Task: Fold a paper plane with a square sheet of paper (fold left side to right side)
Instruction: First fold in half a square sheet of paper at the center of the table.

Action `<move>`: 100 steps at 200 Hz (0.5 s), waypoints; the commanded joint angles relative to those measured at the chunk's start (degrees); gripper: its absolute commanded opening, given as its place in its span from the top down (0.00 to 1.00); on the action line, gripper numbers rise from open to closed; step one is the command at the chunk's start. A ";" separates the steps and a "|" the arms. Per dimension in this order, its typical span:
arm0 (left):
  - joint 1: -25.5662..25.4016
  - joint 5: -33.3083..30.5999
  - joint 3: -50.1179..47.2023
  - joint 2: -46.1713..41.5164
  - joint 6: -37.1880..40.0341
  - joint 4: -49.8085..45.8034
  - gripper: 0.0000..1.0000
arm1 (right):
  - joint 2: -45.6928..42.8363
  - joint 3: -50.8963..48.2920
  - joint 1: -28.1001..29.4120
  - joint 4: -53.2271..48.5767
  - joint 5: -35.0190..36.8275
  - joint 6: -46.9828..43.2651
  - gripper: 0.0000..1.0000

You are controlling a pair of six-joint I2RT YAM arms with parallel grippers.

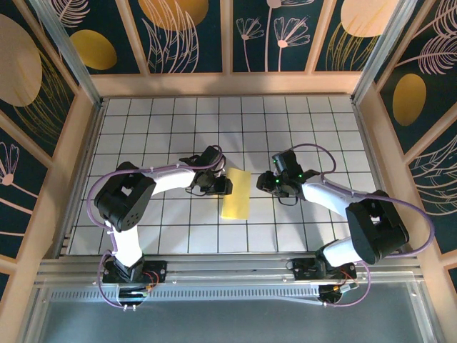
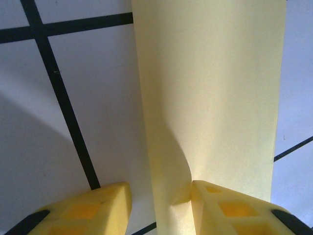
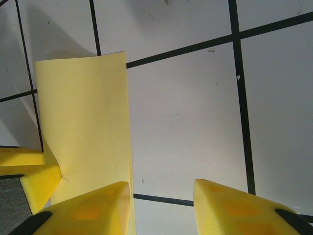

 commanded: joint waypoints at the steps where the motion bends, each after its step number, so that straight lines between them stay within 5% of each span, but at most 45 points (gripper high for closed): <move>1: -1.36 0.63 -0.55 3.91 0.53 1.82 0.61 | 0.88 0.22 -0.19 0.75 -0.02 -0.97 0.61; 100: -1.34 1.49 -1.26 4.15 -1.35 2.30 0.60 | 1.12 -0.13 -0.19 0.91 -0.11 -0.98 0.61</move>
